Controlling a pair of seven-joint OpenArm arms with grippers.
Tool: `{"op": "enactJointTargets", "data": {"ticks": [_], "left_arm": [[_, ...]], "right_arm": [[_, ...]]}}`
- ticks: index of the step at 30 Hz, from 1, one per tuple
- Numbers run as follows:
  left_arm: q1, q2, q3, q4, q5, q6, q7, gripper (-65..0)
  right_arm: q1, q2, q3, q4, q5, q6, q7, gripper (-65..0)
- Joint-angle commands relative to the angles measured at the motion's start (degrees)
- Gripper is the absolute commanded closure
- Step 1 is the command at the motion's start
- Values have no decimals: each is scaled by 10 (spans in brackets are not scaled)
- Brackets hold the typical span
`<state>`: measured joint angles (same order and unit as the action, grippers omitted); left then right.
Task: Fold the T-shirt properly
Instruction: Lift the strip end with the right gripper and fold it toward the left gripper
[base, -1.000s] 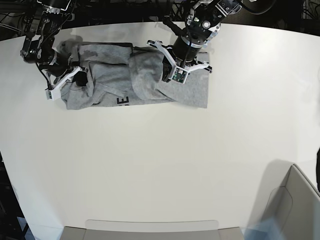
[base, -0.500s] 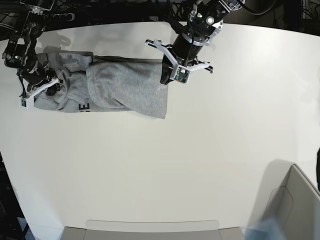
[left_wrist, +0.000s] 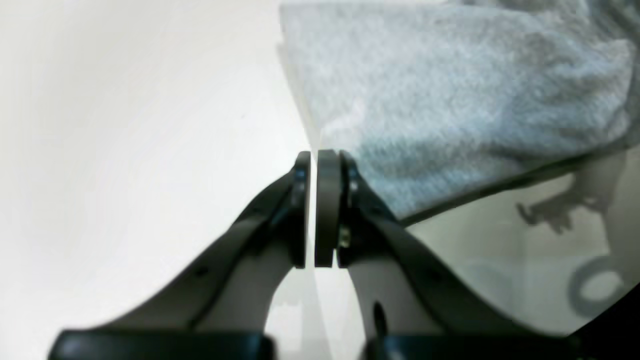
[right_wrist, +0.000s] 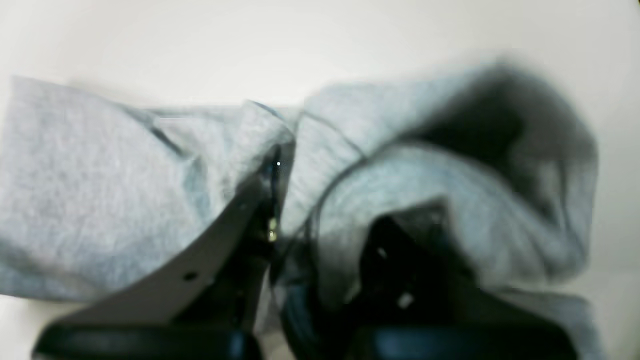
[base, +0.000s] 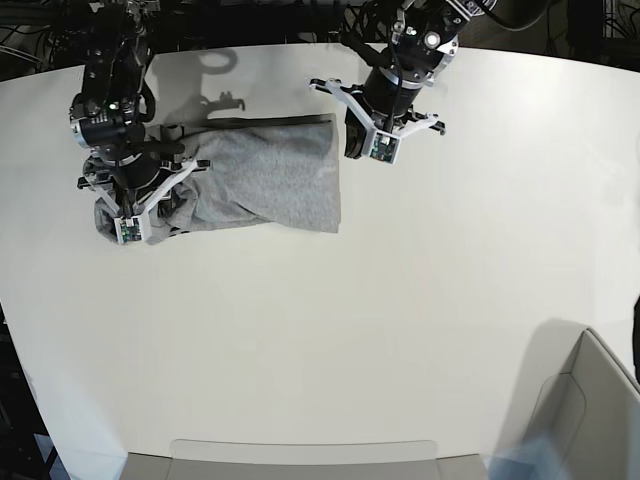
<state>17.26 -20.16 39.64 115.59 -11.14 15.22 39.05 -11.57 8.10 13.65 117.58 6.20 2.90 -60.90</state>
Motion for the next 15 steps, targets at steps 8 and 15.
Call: {"op": "enactJointTargets", "data": {"ticks": [8, 15], "left_arm": [[-1, 0, -1, 9, 5, -2, -7, -20], [-3, 0, -1, 1, 5, -3, -7, -20]], "right_arm": [[41, -34, -158, 9, -121, -1, 14, 0], [61, -80, -293, -11, -281, -1, 57, 0]]}}
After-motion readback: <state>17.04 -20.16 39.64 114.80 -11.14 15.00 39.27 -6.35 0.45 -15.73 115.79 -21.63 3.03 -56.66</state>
